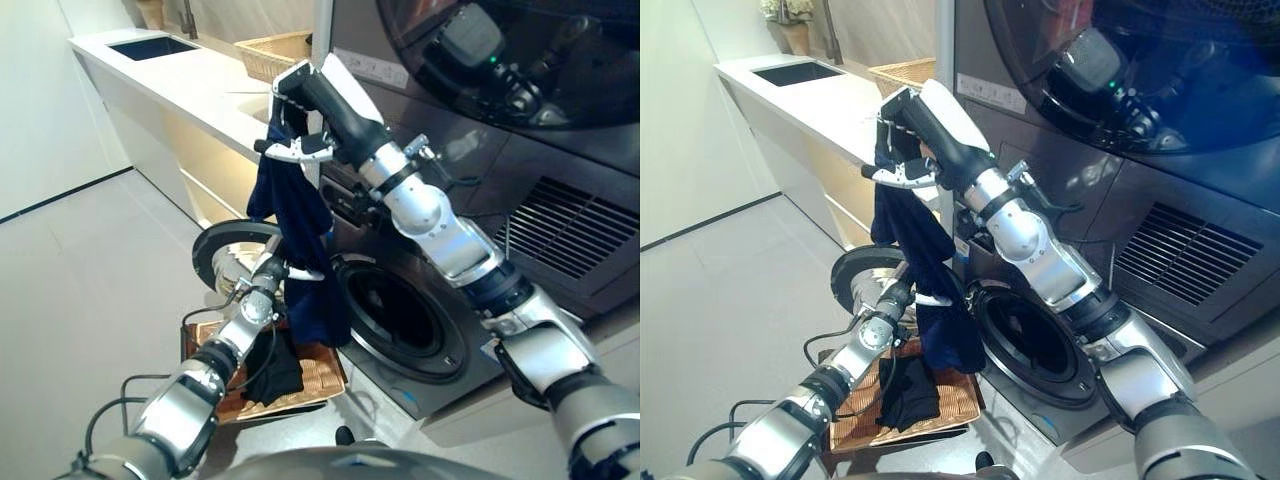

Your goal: Pick up the clothes and place them into the washing machine

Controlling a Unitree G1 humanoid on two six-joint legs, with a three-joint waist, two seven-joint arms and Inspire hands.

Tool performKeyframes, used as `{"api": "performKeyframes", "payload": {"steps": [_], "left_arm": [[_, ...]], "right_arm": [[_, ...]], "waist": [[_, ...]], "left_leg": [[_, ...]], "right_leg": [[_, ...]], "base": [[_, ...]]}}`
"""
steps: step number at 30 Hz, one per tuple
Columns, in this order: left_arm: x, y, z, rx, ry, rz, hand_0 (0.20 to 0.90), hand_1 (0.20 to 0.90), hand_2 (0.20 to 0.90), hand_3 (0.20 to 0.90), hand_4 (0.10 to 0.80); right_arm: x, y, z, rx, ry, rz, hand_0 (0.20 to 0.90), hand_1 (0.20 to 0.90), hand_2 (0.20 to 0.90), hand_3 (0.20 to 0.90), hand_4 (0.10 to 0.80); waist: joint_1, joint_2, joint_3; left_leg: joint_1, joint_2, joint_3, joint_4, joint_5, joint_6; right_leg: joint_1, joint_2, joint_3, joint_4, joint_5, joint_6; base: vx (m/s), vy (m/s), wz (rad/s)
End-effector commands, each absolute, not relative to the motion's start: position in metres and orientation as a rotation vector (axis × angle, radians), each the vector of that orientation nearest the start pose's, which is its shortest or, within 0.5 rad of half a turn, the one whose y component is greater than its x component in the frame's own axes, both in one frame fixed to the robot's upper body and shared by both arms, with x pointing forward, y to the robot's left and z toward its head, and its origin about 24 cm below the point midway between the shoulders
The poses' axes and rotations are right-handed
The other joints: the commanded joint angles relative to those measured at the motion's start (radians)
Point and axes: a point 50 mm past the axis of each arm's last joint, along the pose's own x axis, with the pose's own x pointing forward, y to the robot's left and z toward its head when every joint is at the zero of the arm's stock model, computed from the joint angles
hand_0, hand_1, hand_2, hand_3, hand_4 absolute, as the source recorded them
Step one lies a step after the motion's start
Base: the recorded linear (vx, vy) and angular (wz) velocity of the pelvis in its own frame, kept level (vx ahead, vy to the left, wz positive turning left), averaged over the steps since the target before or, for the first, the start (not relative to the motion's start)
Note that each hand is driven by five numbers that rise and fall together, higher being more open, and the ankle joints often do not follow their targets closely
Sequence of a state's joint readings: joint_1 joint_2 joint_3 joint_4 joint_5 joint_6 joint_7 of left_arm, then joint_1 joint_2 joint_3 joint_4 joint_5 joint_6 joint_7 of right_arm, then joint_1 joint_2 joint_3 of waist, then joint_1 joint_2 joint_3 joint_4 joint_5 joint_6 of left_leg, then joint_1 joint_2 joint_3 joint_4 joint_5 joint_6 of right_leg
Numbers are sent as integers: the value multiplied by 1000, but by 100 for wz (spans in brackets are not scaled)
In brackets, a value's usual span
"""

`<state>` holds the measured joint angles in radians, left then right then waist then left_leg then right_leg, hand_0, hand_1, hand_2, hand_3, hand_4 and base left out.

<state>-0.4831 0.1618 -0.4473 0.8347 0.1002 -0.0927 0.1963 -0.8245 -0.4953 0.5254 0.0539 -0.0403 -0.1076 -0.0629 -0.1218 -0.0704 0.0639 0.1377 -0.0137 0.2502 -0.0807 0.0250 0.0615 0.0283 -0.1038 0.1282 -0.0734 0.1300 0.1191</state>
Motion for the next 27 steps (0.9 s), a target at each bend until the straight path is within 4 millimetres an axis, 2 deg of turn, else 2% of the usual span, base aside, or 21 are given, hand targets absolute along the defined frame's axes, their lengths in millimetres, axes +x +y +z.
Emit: {"api": "performKeyframes", "payload": {"steps": [1,4,5,6,7,8,27], "left_arm": [[349,74,39,560,-1,-289,900,900,900,900,800],[349,73,40,547,-5,-288,900,900,900,900,800],[349,72,42,539,-10,-289,535,535,535,535,539],[349,72,40,533,-3,-288,436,436,436,436,469],[349,73,40,530,1,-286,271,271,271,271,351],[349,72,41,519,0,-286,200,200,200,200,300],[350,75,38,524,21,-272,200,200,200,200,300]], "right_arm": [[309,-56,312,-568,-1056,403,200,200,200,200,300],[308,-56,309,-565,-1052,407,200,200,200,200,300],[308,-57,308,-561,-1050,408,200,200,200,200,300],[307,-56,308,-555,-1051,412,200,200,200,200,300],[308,-57,308,-555,-1051,410,200,200,200,200,300],[307,-57,308,-555,-1053,409,200,200,200,200,300],[310,-66,300,-557,-1030,374,200,200,200,200,300]], "waist": [[39,15,-98],[39,16,-98],[40,17,-97],[39,16,-97],[39,17,-98],[40,18,-98],[42,22,-96]], "left_leg": [[-13,-6,-66,7,-30,-49],[-11,-6,-65,7,-30,-48],[-11,-5,-66,7,-30,-48],[-11,-5,-65,7,-30,-48],[-12,-5,-65,7,-30,-48],[-12,-5,-65,7,-30,-48],[-15,-7,-68,8,-30,-48]], "right_leg": [[-6,18,-3,132,-90,19],[-4,19,-2,131,-91,19],[-4,19,-2,131,-91,19],[-5,19,-1,131,-91,19],[-5,19,-1,131,-91,19],[-6,19,0,131,-91,20],[-4,15,-8,130,-93,19]], "base": [[0,0,0],[0,0,0],[0,0,0],[0,0,0],[0,0,0],[0,0,0],[0,0,0]]}}
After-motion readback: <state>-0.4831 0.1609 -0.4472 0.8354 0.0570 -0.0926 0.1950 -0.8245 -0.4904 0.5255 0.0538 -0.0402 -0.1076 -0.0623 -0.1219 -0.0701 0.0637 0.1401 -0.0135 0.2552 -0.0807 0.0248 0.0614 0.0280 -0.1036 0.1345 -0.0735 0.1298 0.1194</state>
